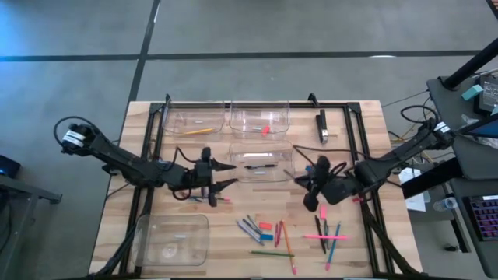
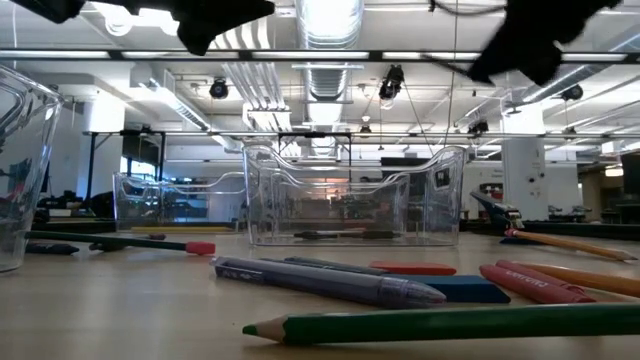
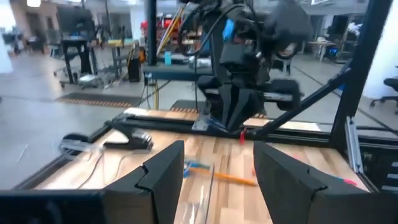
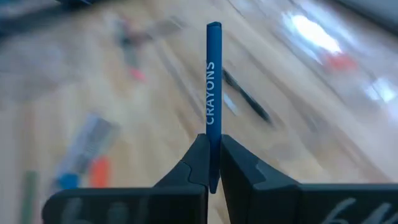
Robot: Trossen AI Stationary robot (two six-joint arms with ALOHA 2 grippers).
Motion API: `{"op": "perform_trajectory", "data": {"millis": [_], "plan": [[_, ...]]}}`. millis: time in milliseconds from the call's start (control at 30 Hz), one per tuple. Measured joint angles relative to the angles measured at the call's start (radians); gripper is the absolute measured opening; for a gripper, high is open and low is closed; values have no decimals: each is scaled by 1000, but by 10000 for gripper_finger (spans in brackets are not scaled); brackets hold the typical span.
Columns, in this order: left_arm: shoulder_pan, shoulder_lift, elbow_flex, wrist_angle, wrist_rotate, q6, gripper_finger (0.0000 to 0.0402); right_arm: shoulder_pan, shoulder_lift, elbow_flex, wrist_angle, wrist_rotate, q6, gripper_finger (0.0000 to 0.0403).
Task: Sort crayons/erasers/pens/pencils in bins
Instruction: Put the top right blue crayon into the bottom transparent bin
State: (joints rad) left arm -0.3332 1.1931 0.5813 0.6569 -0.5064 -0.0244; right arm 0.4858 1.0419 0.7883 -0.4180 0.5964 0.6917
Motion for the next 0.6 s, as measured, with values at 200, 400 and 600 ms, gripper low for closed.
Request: {"op": "perform_trajectory", "data": {"millis": [200,400,600], "plan": [[10,158,0,304,60,60,178,6,10,0,392,-1,-324,13],[68,249,27,390,87,-27,218,3,81,-1,622,-2,-505,13],[92,327,108,390,178,-74,300,-17,172,26,685,-3,-536,13]]}}
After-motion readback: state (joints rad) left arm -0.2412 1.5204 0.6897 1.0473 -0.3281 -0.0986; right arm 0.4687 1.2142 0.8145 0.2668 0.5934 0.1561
